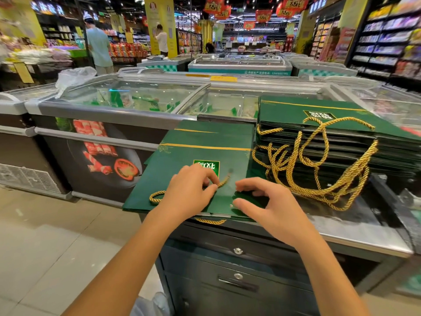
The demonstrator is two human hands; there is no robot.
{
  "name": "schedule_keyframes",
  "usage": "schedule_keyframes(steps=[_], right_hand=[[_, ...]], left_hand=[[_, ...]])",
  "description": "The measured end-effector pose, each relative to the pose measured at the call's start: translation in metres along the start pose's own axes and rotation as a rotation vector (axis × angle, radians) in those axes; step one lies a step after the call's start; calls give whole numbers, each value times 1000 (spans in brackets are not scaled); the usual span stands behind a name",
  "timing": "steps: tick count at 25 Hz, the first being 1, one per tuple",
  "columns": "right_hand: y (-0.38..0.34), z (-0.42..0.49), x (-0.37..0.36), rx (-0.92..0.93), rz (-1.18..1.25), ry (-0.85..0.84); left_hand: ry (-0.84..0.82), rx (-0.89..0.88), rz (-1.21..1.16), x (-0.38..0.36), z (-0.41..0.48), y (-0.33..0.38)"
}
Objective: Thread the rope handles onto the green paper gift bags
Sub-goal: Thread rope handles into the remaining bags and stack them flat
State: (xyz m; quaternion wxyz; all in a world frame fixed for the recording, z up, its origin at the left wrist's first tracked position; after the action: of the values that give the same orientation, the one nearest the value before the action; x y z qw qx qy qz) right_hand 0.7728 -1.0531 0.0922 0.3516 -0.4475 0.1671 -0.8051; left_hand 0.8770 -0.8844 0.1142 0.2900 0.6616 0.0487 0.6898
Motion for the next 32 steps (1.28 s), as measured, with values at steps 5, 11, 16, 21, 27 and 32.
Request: schedule_keyframes(steps=[5, 11, 16, 21, 27, 32], right_hand=[[12, 4, 0, -26, -99, 75], [10, 8, -4, -17, -211, 22], [9, 5, -4, 22, -123, 55], [4, 5, -3, 2, 37, -36], [-3, 4, 1, -14, 262, 5], [-1, 3, 3, -13, 244, 30]], left_hand=[[-25, -94, -228, -2, -5, -7], [24, -110, -269, -5, -5, -12], [-118, -275, -349, 1, -21, -14], [-229, -268, -260, 0, -26, -19], [-239, -284, -287, 0, -24, -22], [-215, -313, -284, -2, -25, -22]])
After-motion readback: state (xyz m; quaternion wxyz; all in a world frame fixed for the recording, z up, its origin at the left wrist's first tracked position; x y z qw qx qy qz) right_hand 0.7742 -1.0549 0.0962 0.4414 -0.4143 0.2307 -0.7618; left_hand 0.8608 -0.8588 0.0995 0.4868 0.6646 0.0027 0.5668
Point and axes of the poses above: each hand's wrist, its own z-axis towards the middle knuckle, its own x-axis out of the back of the hand, y = z × x, the point moved 3 cm from there along z, towards the middle knuckle, and after that the axes turned 15 degrees about x, right-handed, at the moved point
